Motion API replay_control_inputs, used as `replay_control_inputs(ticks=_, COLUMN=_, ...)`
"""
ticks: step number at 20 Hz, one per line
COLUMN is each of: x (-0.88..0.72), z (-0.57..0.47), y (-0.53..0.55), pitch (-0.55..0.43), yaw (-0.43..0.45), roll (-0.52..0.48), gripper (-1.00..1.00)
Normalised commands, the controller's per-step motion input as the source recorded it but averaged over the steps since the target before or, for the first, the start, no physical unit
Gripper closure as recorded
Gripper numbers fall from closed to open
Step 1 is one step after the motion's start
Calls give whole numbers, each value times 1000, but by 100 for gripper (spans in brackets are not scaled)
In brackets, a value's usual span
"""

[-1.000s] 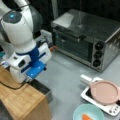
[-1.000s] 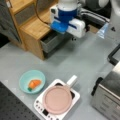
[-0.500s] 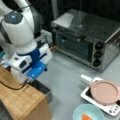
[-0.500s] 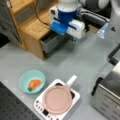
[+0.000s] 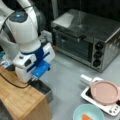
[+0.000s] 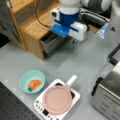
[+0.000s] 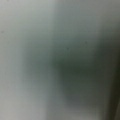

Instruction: Open the drawer. Pick up the carrot. Put the carrots in the drawer.

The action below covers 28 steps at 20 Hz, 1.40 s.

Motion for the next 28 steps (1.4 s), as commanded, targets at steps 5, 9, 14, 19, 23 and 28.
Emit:
replay_control_inputs(ticks=5, x=161, z=-19, y=300, pitch=73, yaw=-106, roll=87, gripper=-100)
replay_control_inputs(ticks=9, x=161, z=39, y=359, pitch=57, yaw=-146, roll=96, gripper=-100)
replay_control_inputs(ticks=14, x=141, z=77, y=357, pitch=58, yaw=-165, roll=106, gripper=-100)
replay_control_inputs(ticks=19, x=115, z=92, y=289, pitch=59, yaw=-171, roll=117, gripper=-100)
replay_control_inputs(ticks=23, x=100, z=89, y=188, pitch=60, yaw=-165, roll=121, gripper=-100)
replay_control_inputs(ticks=28, x=103, z=90, y=204, pitch=58, yaw=-173, roll=119, gripper=-100)
